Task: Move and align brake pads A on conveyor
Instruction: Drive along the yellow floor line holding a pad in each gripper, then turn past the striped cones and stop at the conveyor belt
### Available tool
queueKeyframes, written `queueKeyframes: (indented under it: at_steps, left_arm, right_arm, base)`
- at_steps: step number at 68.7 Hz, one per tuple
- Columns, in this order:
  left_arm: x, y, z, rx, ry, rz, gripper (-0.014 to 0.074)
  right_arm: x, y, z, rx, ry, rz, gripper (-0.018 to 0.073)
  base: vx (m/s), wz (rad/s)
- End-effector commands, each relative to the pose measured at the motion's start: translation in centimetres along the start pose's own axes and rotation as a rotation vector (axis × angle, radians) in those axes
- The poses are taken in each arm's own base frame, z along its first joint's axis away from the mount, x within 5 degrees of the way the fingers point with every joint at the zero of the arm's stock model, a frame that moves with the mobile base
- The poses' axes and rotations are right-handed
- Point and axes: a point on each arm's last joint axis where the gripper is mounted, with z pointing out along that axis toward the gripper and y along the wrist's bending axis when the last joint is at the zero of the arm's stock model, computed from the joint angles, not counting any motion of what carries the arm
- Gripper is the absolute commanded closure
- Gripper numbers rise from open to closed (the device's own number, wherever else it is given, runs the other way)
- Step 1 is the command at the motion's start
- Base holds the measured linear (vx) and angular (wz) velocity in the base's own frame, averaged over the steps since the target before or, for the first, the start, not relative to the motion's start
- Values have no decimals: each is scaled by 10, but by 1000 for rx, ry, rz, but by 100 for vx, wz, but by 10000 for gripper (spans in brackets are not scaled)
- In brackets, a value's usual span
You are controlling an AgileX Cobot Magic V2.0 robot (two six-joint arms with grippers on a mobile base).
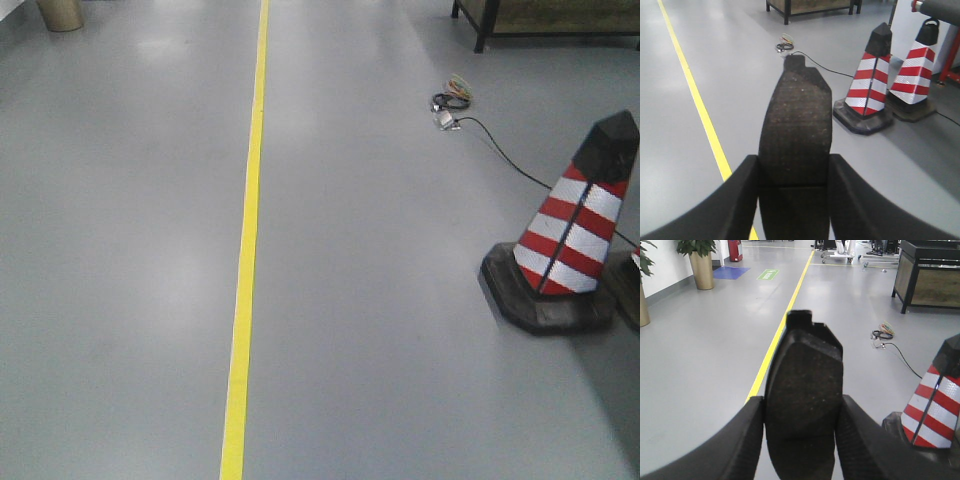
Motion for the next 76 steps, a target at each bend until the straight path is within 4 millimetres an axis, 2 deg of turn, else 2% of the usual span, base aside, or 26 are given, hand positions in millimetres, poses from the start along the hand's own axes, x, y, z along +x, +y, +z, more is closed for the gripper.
queueKeyframes:
  at_steps: [1, 48, 62, 76]
  left_arm:
    - [-15, -2, -2, 19, -100, 5, 602]
    - [-15, -2, -2, 20, -100, 5, 602]
    - [-15, -2, -2, 20, -100, 5, 602]
    - [-15, -2, -2, 19, -100, 5, 602]
  right_arm:
    - [-17, -2, -3, 25, -118, -1, 566]
    - [-16, -2, -2, 25, -113, -1, 566]
    - [-16, -2, -2, 25, -113, -1, 566]
    - [-16, -2, -2, 25, -113, -1, 566]
  base:
    - [69, 0]
    - [59, -5]
    - [43, -51]
    - [34, -93]
